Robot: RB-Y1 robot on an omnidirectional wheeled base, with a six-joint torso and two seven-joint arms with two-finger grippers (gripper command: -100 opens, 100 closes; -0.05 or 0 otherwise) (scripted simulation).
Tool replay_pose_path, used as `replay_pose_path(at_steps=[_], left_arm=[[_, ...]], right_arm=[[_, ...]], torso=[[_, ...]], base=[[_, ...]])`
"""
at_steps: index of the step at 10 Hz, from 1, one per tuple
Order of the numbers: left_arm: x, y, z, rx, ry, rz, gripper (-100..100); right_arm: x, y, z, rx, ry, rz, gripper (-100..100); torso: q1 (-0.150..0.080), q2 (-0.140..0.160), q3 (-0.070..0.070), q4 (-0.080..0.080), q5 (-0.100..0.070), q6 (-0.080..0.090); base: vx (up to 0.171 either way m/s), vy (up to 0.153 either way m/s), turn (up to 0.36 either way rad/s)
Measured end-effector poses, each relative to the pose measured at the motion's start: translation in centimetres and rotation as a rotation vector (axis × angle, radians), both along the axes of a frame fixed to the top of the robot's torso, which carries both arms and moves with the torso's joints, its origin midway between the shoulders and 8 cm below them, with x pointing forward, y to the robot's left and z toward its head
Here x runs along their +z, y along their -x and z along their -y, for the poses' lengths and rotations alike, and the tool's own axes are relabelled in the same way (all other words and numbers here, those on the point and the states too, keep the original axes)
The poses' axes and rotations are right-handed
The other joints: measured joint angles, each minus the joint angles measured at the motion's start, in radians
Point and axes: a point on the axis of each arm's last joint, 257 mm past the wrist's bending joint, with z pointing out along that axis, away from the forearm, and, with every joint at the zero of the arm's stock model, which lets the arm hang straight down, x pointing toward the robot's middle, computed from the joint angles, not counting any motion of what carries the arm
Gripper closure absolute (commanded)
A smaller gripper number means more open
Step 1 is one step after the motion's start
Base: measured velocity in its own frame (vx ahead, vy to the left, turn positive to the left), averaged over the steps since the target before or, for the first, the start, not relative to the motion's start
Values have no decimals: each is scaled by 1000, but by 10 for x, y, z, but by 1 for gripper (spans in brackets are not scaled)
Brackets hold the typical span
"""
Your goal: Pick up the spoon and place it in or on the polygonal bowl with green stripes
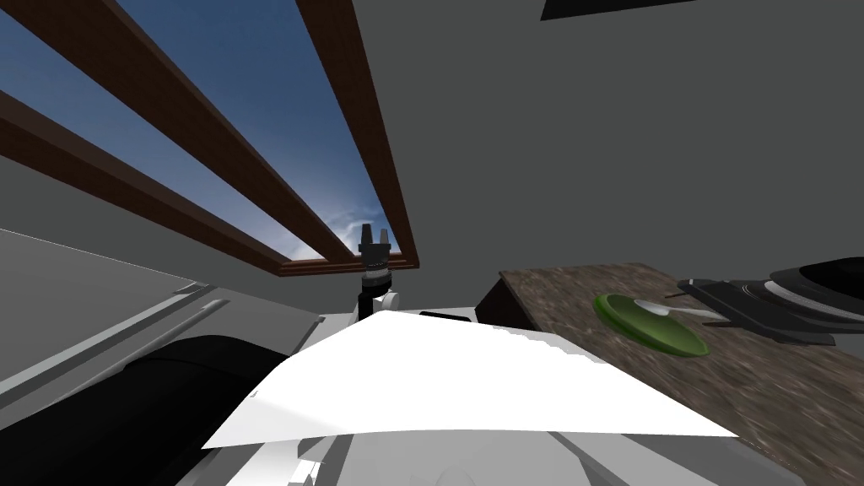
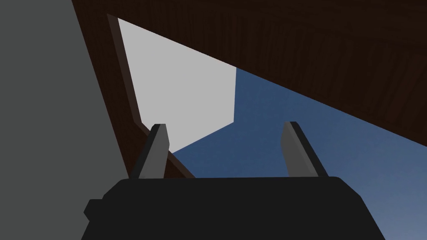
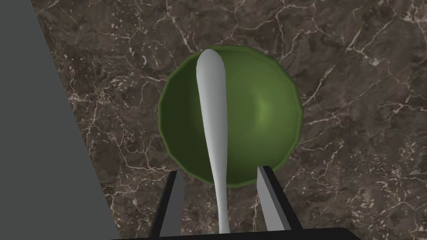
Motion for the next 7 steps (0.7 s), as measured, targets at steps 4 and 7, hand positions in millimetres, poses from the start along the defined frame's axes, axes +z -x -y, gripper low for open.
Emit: replay_pose_path(at_steps=[4,7], left_arm=[[0,0,0,0,0,0,0],[0,0,0,0,0,0,0]], right_arm=[[0,0,0,0,0,0,0],[18,-11,-6,13,3,5,-100]], torso=[[1,0,0,0,0,0],[1,2,1,1,1,0]], base=[[0,0,0],[-16,-12,-50]])
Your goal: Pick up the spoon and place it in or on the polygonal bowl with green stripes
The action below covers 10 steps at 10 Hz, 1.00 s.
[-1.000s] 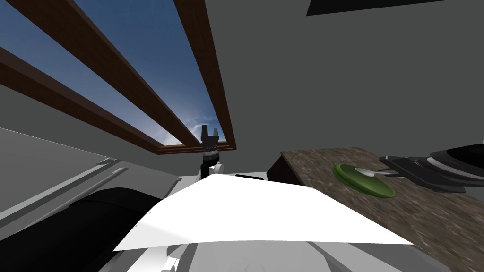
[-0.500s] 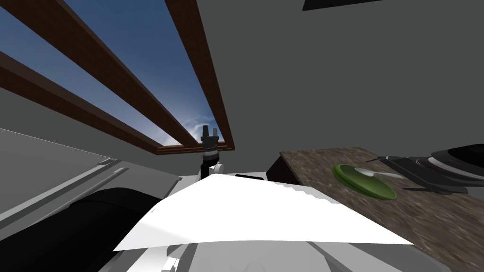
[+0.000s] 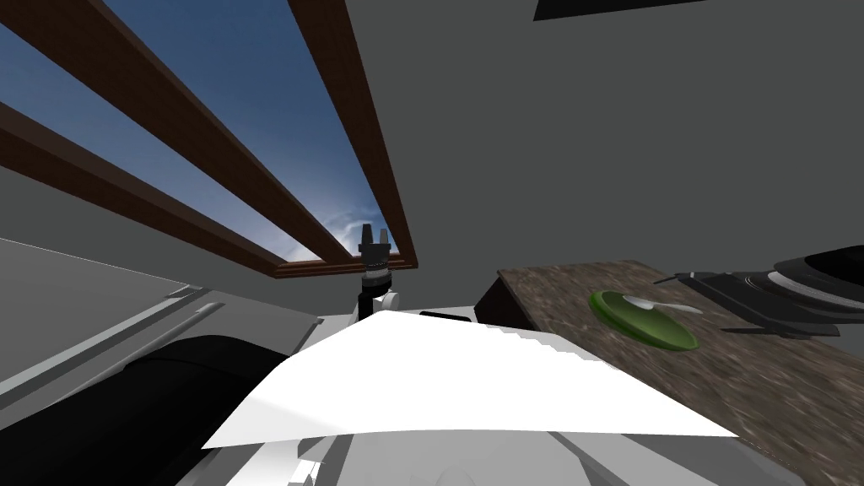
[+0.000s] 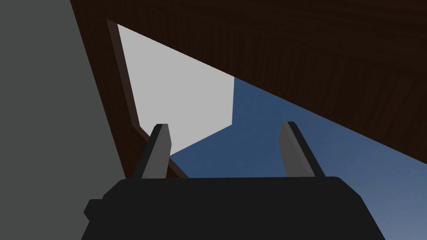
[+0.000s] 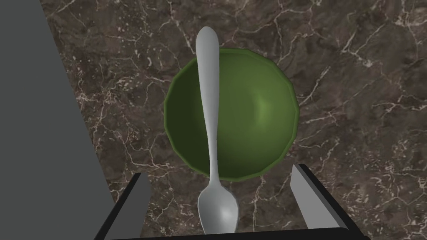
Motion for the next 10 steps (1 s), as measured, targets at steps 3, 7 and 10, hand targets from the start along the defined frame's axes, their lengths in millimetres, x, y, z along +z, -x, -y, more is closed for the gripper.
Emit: replay_pose_path(at_steps=[3,7,10], left_arm=[[0,0,0,0,0,0,0],[0,0,0,0,0,0,0],[0,0,0,0,0,0,0]], right_arm=[[25,-15,-8,12,1,1,-100],[38,-22,-14,20,2,1,0],[38,-22,-14,20,2,1,0]], torso=[[0,0,0,0,0,0],[0,-1,-1,0,0,0],[1,-1,-1,0,0,0]], base=[[-21,-16,-64],[-3,-2,-2],[0,0,0]])
